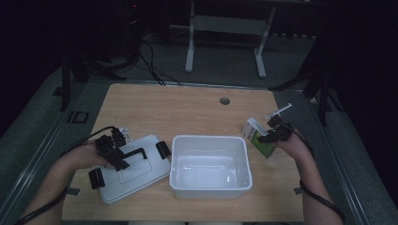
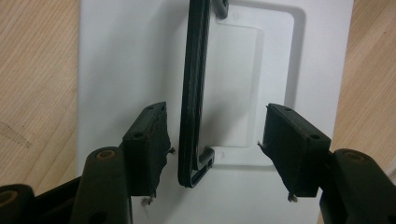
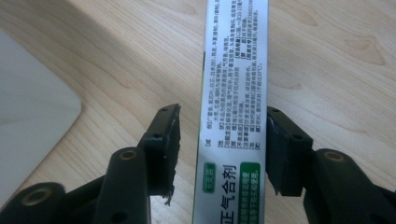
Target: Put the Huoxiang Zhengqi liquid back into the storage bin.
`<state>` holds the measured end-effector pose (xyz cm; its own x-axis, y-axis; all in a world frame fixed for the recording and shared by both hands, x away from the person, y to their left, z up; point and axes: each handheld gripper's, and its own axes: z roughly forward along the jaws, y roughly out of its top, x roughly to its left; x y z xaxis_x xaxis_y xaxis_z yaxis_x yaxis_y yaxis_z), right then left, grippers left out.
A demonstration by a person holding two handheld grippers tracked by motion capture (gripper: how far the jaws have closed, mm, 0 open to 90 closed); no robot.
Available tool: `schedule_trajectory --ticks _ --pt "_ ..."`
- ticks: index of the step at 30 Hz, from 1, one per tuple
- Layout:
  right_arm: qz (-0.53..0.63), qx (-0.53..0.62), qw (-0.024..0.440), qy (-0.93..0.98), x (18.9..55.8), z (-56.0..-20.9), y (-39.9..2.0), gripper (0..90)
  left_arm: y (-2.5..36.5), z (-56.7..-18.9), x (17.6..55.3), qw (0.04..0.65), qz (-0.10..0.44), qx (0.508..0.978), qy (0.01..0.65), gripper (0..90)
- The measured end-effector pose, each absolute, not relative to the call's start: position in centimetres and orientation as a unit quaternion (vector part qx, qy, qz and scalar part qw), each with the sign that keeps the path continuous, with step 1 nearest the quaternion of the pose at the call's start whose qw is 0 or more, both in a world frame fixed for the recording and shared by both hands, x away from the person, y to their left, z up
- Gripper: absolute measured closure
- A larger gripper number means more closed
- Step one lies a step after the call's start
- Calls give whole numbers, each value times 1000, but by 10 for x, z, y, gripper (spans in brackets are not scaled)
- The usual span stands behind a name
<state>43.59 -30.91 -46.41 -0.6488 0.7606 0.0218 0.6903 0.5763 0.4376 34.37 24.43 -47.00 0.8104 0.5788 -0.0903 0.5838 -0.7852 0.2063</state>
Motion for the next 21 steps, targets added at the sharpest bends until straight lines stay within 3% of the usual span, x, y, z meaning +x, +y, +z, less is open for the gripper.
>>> schedule_trajectory --ticks 21 --pt "128 413 61 900 453 -468 -296 632 245 -472 344 110 -12 944 310 409"
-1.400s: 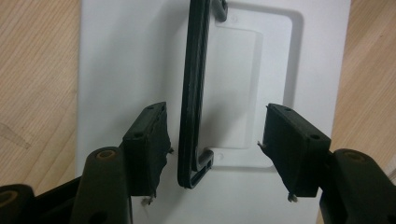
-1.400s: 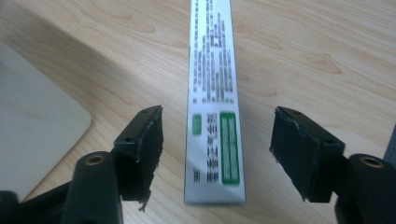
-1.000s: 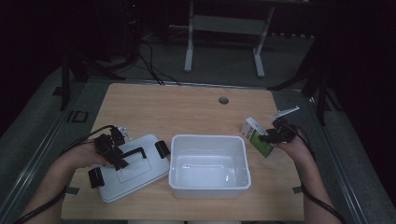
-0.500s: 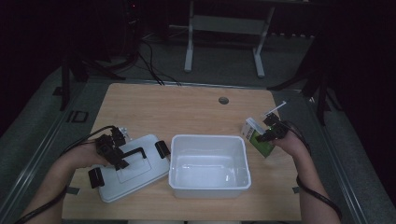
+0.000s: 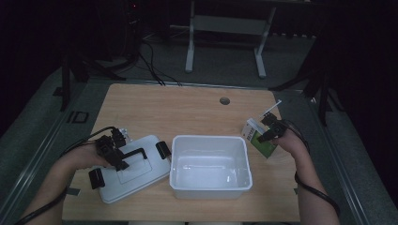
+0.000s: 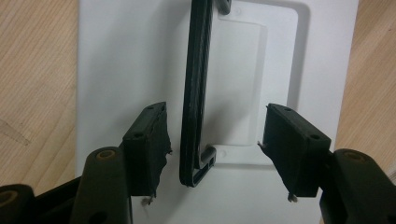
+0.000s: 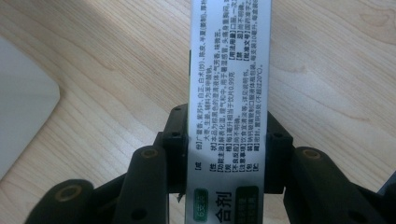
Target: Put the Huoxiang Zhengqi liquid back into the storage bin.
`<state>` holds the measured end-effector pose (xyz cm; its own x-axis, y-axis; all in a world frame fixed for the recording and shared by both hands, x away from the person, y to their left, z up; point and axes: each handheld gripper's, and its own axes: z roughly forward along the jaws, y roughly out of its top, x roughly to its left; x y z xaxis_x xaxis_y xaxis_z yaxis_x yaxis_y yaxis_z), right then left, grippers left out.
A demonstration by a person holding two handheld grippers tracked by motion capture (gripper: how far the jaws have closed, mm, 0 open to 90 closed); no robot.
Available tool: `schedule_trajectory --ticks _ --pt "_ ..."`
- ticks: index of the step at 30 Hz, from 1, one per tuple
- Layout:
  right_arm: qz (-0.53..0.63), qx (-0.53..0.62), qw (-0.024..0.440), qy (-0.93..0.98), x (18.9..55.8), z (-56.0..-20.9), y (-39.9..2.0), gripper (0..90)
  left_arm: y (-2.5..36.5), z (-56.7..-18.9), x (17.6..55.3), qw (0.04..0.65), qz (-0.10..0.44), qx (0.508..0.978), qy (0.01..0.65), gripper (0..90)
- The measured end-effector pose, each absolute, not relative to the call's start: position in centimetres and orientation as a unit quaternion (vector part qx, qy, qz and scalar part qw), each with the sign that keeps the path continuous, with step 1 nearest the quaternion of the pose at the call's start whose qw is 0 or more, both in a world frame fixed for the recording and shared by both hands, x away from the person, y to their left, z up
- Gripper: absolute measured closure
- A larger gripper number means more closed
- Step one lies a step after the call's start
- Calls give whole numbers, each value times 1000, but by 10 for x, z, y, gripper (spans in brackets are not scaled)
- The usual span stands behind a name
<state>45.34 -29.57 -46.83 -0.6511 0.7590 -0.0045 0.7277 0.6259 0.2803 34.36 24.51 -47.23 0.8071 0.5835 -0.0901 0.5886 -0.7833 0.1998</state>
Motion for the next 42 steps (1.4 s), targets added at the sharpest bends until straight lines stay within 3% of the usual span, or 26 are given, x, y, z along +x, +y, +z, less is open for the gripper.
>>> schedule_trajectory --ticks 14,42 --pt "127 391 56 910 444 -454 -298 639 243 -472 344 106 -12 945 309 409" --pt "171 305 74 934 395 -360 -291 639 236 -469 344 100 -9 948 301 409"
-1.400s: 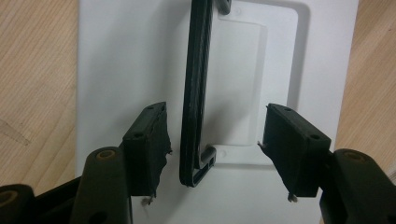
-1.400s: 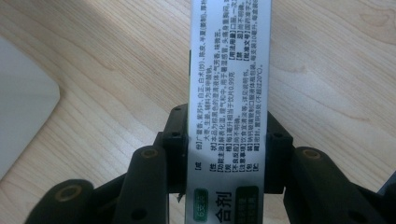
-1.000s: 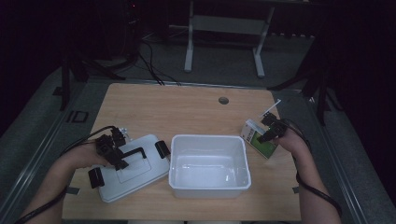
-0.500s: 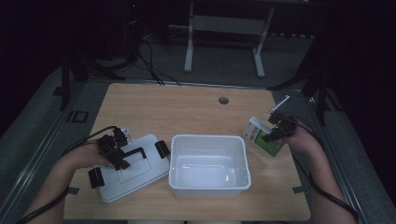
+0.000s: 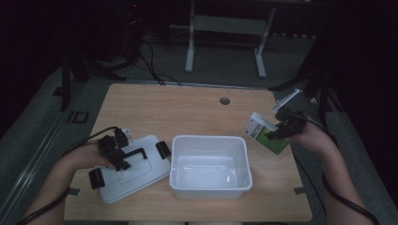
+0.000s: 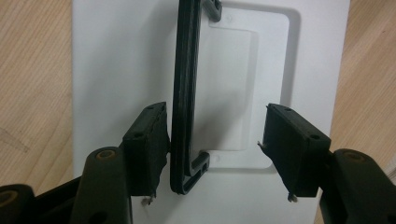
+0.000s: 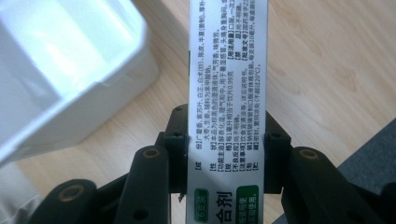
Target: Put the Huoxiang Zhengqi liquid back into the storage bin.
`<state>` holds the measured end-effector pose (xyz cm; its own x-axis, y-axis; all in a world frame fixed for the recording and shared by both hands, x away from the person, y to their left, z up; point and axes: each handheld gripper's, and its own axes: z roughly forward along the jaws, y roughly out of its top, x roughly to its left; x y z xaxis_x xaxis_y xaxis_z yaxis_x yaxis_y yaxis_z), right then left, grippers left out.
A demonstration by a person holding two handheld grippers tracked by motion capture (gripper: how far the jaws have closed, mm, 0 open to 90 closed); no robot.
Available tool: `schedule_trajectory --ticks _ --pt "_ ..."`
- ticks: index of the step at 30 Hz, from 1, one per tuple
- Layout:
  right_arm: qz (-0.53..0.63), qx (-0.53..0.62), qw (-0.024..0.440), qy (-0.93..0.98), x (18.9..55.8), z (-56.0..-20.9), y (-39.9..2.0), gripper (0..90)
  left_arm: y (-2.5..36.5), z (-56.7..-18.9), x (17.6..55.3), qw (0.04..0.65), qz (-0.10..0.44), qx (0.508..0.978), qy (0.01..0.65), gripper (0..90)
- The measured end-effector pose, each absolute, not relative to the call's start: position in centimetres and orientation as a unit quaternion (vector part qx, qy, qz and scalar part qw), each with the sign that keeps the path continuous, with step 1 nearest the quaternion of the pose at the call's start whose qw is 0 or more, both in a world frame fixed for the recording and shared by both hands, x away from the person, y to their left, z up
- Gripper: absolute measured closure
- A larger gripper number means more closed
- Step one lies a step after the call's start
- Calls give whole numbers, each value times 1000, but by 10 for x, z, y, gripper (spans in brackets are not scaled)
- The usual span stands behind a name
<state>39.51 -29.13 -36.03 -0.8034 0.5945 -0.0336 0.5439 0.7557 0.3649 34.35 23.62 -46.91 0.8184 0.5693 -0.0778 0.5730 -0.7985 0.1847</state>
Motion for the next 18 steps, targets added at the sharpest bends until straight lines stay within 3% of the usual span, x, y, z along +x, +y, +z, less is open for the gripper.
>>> schedule_trajectory --ticks 9,18 --pt "196 245 89 945 377 -326 -266 639 235 -468 344 98 -10 949 299 409" --pt "205 177 79 960 354 -314 -231 639 234 -467 344 96 -10 950 297 409"
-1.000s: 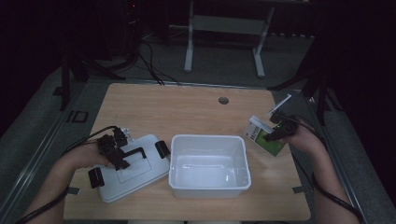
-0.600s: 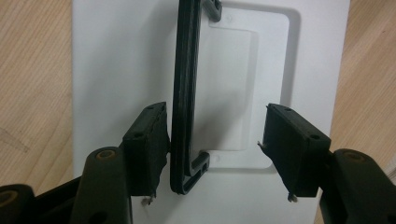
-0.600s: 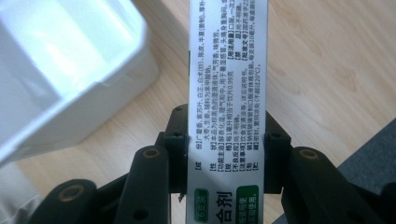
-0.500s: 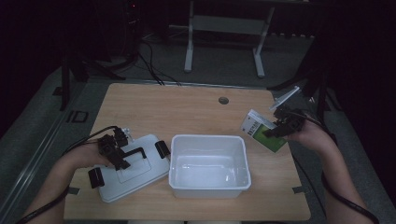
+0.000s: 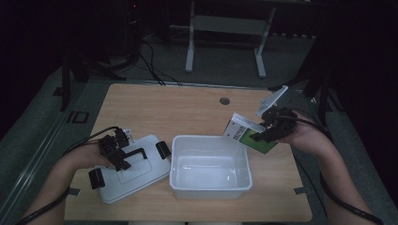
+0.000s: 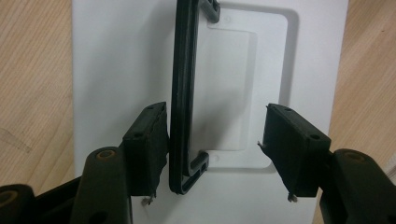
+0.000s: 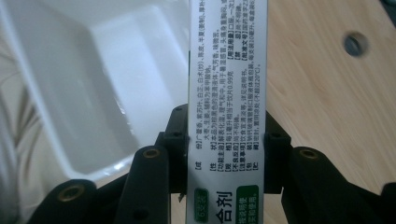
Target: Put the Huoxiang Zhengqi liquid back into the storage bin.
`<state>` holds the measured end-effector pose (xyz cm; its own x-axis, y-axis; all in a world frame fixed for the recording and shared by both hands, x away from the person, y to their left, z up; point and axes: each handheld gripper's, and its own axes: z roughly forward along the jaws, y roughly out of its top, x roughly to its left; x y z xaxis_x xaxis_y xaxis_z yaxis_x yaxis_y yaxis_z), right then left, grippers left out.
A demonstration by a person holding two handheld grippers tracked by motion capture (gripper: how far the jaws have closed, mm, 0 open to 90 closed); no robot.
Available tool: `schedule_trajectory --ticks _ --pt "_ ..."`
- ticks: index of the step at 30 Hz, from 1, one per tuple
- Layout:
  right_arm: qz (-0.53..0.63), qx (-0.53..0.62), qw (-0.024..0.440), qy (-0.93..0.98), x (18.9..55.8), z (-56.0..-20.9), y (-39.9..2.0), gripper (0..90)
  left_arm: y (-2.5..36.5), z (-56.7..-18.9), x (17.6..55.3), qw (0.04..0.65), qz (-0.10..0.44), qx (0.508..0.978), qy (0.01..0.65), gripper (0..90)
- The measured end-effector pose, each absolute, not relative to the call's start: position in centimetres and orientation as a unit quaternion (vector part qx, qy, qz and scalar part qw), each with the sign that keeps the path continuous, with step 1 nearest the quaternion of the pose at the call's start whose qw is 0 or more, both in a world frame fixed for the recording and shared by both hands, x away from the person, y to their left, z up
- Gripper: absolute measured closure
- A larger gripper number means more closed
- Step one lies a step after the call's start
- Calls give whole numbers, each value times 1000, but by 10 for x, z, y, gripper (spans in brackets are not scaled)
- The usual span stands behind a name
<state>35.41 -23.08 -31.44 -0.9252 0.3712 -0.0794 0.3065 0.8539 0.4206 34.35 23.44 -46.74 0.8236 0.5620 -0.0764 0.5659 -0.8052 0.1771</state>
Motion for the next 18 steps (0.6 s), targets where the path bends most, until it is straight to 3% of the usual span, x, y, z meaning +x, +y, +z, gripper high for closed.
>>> schedule_trajectory --ticks 18 --pt "201 65 44 976 322 -319 -177 638 234 -469 342 86 -7 951 295 409"
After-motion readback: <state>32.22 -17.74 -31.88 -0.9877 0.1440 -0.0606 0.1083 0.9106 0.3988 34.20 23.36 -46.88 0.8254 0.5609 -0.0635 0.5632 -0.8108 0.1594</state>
